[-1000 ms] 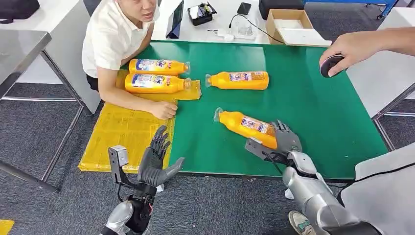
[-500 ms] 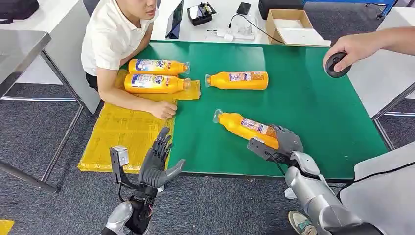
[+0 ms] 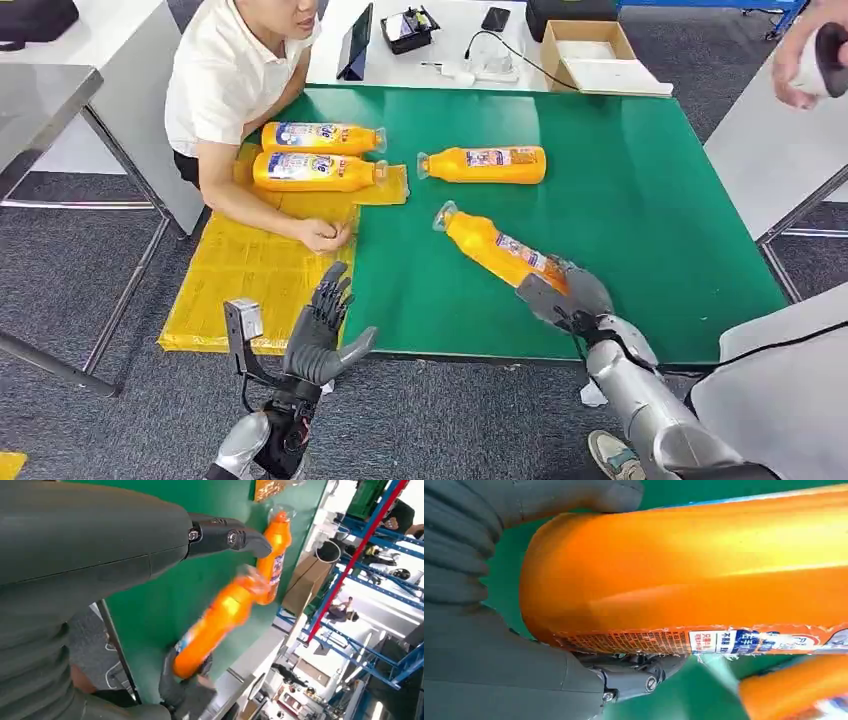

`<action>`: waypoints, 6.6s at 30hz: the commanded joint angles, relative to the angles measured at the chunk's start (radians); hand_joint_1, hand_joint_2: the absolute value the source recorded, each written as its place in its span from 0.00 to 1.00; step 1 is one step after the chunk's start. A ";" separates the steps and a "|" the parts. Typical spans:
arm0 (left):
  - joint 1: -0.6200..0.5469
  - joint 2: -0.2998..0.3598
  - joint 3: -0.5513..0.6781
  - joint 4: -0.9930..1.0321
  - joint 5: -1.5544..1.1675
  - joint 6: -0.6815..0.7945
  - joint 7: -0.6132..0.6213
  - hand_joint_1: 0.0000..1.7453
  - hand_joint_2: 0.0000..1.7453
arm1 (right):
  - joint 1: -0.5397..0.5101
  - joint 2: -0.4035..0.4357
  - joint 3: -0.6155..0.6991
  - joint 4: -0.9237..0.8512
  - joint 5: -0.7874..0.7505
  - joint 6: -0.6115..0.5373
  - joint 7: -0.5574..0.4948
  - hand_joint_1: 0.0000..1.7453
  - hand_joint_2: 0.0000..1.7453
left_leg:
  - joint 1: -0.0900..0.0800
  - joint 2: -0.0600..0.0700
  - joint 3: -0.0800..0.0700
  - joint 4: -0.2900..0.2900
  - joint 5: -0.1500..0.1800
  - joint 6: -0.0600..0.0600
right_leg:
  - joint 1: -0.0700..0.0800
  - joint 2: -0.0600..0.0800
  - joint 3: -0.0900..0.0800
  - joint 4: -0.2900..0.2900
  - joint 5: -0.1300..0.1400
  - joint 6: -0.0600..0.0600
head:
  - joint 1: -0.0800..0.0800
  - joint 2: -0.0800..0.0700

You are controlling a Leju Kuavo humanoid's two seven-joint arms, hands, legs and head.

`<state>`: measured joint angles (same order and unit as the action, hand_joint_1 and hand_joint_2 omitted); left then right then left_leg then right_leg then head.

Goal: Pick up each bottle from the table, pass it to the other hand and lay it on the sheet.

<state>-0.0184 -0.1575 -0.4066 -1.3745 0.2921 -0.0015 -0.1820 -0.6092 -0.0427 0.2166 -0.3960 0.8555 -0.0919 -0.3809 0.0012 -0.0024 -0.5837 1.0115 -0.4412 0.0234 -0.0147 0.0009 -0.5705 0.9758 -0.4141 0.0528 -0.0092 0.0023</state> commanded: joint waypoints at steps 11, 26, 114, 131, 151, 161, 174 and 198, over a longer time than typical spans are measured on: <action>-0.001 -0.006 0.004 0.058 0.144 -0.002 -0.036 0.00 1.00 | 0.296 0.151 0.245 -0.661 -0.428 0.151 -0.122 1.00 1.00 | 0.001 0.000 -0.010 0.000 0.000 -0.001 | 0.001 0.000 -0.008 0.001 -0.001 -0.001 | 0.000 0.000; -0.038 -0.018 -0.058 0.023 0.211 -0.070 -0.039 0.00 1.00 | 0.257 0.171 0.400 -0.476 -0.436 0.158 -0.151 0.99 1.00 | 0.002 -0.002 -0.013 0.000 -0.001 -0.002 | 0.002 -0.001 -0.011 0.001 -0.002 -0.003 | 0.000 0.000; -0.256 0.158 0.046 0.315 -1.190 0.389 0.016 1.00 1.00 | 0.615 0.182 0.295 -0.825 -0.354 -0.450 -0.232 0.00 0.00 | 0.001 -0.002 -0.014 -0.002 0.001 -0.002 | 0.001 -0.002 -0.013 0.001 -0.002 -0.002 | 0.000 0.000; -0.643 0.073 -0.080 1.039 -1.471 0.269 0.239 1.00 1.00 | 0.557 0.218 0.336 -0.702 -0.385 -0.391 -0.247 0.00 0.00 | 0.002 -0.003 -0.014 -0.001 0.001 -0.003 | 0.002 -0.002 -0.012 0.002 -0.001 -0.003 | 0.000 0.000; -0.632 0.020 0.159 1.040 -1.196 0.064 0.146 0.00 1.00 | 0.547 0.224 0.342 -0.650 -0.397 -0.407 -0.261 0.00 0.00 | 0.001 -0.001 -0.006 -0.002 0.001 -0.002 | 0.001 0.001 -0.006 0.002 0.000 -0.003 | 0.000 0.000; -0.616 0.003 0.275 0.986 -0.962 -0.085 0.001 0.00 1.00 | 0.535 0.233 0.349 -0.599 -0.421 -0.430 -0.285 0.00 0.00 | 0.001 -0.002 -0.005 -0.002 0.002 -0.002 | 0.000 0.000 -0.004 0.002 -0.001 -0.002 | 0.000 0.000; -0.092 -0.018 0.098 -0.023 -0.131 -0.037 -0.216 0.00 1.00 | 0.635 0.227 0.303 -0.768 -0.632 -0.435 -0.310 0.00 1.00 | 0.000 0.002 -0.007 -0.001 -0.002 -0.003 | 0.000 0.002 -0.008 0.003 -0.003 -0.003 | 0.000 0.000; 0.070 -0.034 0.165 -0.264 0.024 0.109 -0.280 0.00 1.00 | 0.431 0.282 -0.294 -0.614 0.148 -0.606 -0.113 0.00 1.00 | 0.001 -0.001 -0.013 -0.002 0.001 -0.003 | 0.001 0.000 -0.013 0.001 -0.001 -0.002 | 0.000 0.000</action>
<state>0.0432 -0.2010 -0.2739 -1.6362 0.3479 0.1304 -0.4440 -0.0022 0.2831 0.0933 -1.2714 0.7658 -0.6634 -0.6309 0.0017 -0.0063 -0.6024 1.0112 -0.4402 0.0216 -0.0147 -0.0009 -0.5881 0.9791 -0.4155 0.0518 -0.0088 0.0023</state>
